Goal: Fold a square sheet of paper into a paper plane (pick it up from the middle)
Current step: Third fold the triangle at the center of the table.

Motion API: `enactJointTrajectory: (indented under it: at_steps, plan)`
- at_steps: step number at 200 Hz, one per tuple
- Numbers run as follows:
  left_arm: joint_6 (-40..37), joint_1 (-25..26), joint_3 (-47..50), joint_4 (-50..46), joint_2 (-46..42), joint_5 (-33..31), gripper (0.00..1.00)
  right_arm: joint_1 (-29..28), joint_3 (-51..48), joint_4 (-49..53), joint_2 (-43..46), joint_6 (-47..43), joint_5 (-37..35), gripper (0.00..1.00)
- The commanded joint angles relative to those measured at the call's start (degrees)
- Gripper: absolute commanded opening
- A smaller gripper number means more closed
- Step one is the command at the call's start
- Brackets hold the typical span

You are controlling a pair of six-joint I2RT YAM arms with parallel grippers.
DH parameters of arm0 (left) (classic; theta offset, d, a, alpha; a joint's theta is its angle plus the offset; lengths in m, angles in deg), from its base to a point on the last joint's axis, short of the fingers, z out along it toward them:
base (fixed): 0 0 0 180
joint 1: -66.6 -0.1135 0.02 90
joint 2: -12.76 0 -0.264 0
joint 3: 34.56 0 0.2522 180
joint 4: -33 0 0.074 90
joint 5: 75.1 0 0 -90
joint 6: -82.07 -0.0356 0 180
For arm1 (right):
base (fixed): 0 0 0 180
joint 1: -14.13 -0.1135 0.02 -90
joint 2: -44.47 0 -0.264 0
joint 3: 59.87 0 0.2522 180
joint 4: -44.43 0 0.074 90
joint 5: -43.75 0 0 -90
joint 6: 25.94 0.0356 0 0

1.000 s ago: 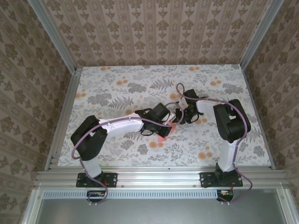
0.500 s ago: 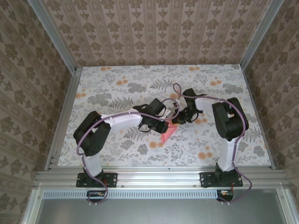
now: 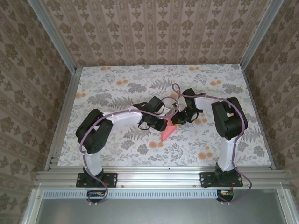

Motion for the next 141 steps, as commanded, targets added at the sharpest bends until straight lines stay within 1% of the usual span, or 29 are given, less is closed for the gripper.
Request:
enactJointTrajectory:
  at_steps: [1,70,85,111,127,141]
  plan:
    - [-1.81,-0.57,-0.61,0.16,0.71,0.80,0.00,0.48,1.28,1.49,-0.48,-0.39,0.74,0.08]
    - [-2.00,-0.57,0.16,1.20,1.89,1.22,0.00,1.07,0.17,-2.19,2.21,4.56,2.52,0.10]
    - [-2.12,-0.57,0.36,1.46,2.02,1.18,0.00,1.55,-0.84,-5.45,3.06,6.37,2.68,0.11]
    - [-2.17,-0.64,0.68,1.62,1.94,1.19,0.00,2.71,-1.87,-7.41,4.03,8.85,1.36,0.10]
    - [-2.11,-0.65,1.06,1.89,1.77,1.09,0.00,3.04,-1.80,-7.42,3.96,9.07,0.02,0.10]
    - [-2.00,-0.70,1.33,2.17,1.68,1.12,0.00,3.02,-1.32,-7.14,3.36,8.90,0.32,0.10]
